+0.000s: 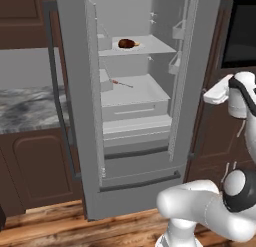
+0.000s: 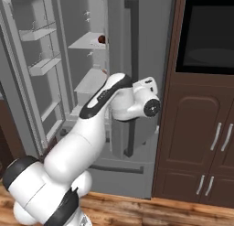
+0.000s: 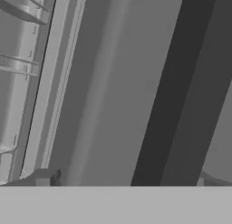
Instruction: Retrieve the steak from the fridge and place it on the saucepan with marinade on the stove.
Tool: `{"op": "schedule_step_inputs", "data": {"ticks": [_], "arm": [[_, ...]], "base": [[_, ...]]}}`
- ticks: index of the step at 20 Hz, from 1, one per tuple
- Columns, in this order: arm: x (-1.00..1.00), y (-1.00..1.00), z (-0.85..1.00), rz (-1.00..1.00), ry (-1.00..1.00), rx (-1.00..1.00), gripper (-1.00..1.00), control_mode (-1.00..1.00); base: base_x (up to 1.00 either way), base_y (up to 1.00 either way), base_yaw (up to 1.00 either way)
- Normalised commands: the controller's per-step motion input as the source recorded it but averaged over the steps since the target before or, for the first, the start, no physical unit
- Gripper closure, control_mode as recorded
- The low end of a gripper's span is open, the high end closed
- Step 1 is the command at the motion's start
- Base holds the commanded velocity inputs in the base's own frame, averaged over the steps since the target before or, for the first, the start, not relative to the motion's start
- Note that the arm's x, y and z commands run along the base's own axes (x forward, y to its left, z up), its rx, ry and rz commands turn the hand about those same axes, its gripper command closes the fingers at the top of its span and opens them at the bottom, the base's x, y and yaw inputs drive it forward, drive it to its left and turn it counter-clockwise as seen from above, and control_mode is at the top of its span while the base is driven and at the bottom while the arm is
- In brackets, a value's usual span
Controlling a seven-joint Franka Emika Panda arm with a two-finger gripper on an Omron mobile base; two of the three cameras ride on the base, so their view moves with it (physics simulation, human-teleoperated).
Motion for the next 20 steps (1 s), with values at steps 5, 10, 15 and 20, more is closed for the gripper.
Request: {"op": "schedule_step_inputs", "data": {"ticks": [5,10,15,20], "arm": [[-0.95,0.08,0.37,-0.27,-0.17,-0.18,-1.0,-1.0],[0.37,-0.11,-0.1,-0.52,-0.01,-0.02,-1.0,-1.0],[0.99,-0.19,-0.29,-0.31,0.0,0.0,-1.0,-1.0],[0.82,0.58,-0.83,-0.15,-0.31,-0.01,-1.0,-1.0]], "base": [[0.0,0.0,0.0],[0.0,0.0,0.0],[0.0,0.0,0.0],[0.0,0.0,0.0]]}}
